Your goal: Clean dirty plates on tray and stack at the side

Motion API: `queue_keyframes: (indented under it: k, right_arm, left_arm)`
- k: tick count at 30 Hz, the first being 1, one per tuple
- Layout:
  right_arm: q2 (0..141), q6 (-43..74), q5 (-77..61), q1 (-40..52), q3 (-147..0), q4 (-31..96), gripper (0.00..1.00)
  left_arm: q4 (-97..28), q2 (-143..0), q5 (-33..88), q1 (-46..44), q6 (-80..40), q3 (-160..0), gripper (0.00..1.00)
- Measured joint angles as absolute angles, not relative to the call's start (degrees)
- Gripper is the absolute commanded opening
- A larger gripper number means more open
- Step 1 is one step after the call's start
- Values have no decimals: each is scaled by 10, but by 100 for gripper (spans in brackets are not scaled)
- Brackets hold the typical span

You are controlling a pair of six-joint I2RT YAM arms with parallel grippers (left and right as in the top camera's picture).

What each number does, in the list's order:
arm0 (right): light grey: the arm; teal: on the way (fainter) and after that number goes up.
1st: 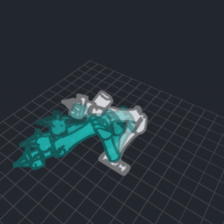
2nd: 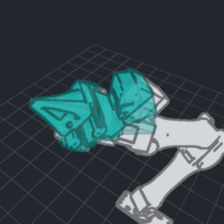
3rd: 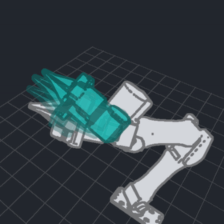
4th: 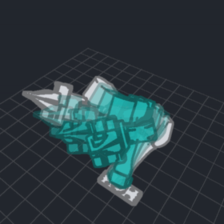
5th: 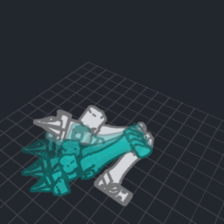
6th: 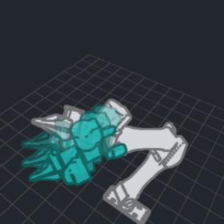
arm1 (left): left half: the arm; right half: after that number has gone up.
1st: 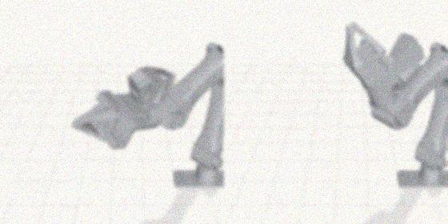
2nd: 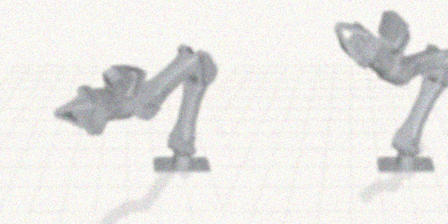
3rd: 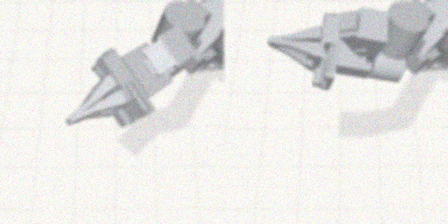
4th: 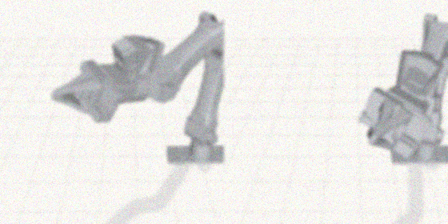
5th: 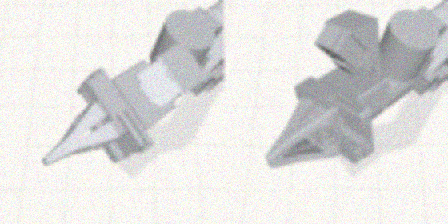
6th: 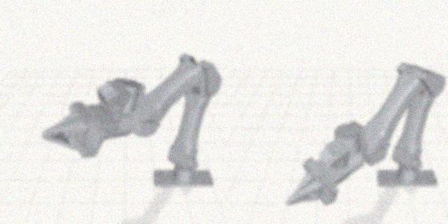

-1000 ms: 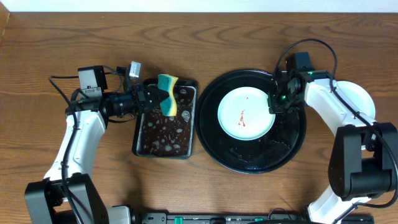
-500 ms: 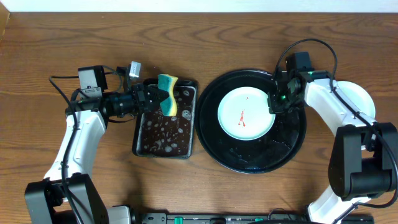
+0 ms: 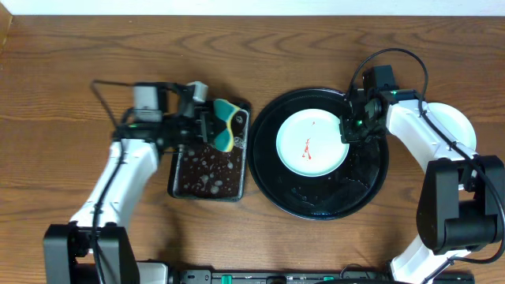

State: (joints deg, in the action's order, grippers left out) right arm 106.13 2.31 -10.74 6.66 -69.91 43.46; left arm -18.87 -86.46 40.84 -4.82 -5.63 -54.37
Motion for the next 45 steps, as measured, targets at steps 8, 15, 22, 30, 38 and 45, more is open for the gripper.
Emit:
queue_keyframes:
  k: [8,15,22,30,38,45]
  right_arm:
    - [1061,23,-107,67,-699,434,1]
    - [1061,23,-107,67,-699,434,1]
    - [1061,23,-107,67,-694,423,1]
    - [1058,39,-110,66,-620,342,1]
    - [1049,44,-115,66,-603,320,1]
    - [1049,44,-120,67,-602,318,1]
  left_arm:
    - [-148,-853,273,-89,-71,-544,7]
    - [-147,-778,239,-87,-77,-544,7]
    - [-198,-767,192,-98,-86,-544,7]
    - [-216,-852,56,-167,-107,-543,7]
    - [-246,-914,-29,-234,-109,-543,7]
    - [-267,-914,-27,-282,-110,-620,7]
